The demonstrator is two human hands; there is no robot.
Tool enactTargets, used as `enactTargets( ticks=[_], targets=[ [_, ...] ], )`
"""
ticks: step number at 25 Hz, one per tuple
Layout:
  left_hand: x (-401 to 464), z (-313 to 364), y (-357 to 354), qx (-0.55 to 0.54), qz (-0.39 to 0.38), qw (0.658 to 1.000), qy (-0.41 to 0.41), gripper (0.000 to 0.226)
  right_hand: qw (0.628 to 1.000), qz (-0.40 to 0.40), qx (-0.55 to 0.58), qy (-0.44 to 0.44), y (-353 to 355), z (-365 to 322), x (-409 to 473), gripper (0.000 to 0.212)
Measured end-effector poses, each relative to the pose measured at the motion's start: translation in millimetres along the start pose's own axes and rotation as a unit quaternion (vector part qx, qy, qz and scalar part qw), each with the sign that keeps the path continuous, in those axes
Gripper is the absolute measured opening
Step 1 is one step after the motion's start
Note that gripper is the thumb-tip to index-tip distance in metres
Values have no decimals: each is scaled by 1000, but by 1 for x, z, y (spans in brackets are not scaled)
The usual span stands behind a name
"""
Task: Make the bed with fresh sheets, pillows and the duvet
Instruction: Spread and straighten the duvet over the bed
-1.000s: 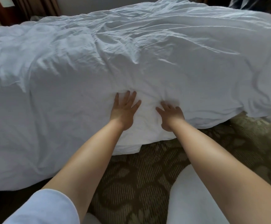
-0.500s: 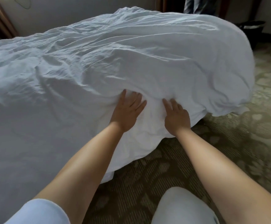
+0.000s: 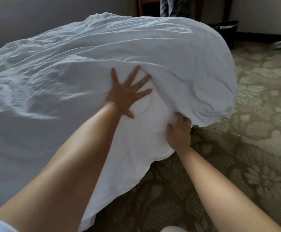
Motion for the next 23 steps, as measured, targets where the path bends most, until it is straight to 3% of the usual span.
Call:
enactTargets(
  ticks=[2, 5, 8, 9, 11, 13, 14, 16, 18, 19, 20, 21, 23],
  targets=[
    [15, -7, 4, -46, -10, 998, 34, 121, 991, 36, 80, -101, -2, 4, 13, 66],
    [28, 6, 7, -63, -38, 996, 40, 122, 944, 4, 214, -252, -13, 7, 26, 96],
    [35, 9, 3, -49, -40, 997, 39, 121, 936, -46, 280, -208, -17, -6, 27, 95],
    [36, 8, 3, -50, -39, 997, 38, 121, 951, -33, 257, -169, -11, -12, 33, 86],
    [36, 7, 2, -50, -32, 997, 39, 121, 988, 48, 102, -108, 17, -27, 46, 65],
    [36, 6, 1, -49, -28, 998, 42, 120, 982, 144, -115, -42, 30, -31, 50, 56],
    [37, 7, 0, -46, -32, 998, 38, 120, 971, 147, -190, -9, 25, -31, 44, 54],
    [36, 9, -2, -26, -48, 998, 22, 119, 969, -1, -244, 20, -5, -24, 31, 49],
    [38, 13, -4, -7, -58, 998, 21, 120, 964, -193, -183, -4, -13, -12, 35, 39],
    [39, 12, -3, -3, -61, 998, 24, 121, 968, -219, -119, -32, -6, -10, 43, 37],
    [39, 12, -1, -5, -65, 998, 24, 122, 980, -180, -59, -62, 4, -7, 52, 36],
    [39, 12, 0, -11, -66, 997, 23, 122, 992, -85, -5, -92, 16, -1, 62, 35],
    [41, 12, 0, -17, -68, 997, 22, 122, 962, 131, 126, -202, 40, 17, 71, 32]
  ],
)
Point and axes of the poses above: each hand's wrist, its own x-axis towards the middle knuckle, its own y-axis out of the back of the hand, z = x × y, the point moved 3 cm from there along x, towards the middle knuckle, and after that the axes turned 5 degrees about -x, right-handed, at the moved point
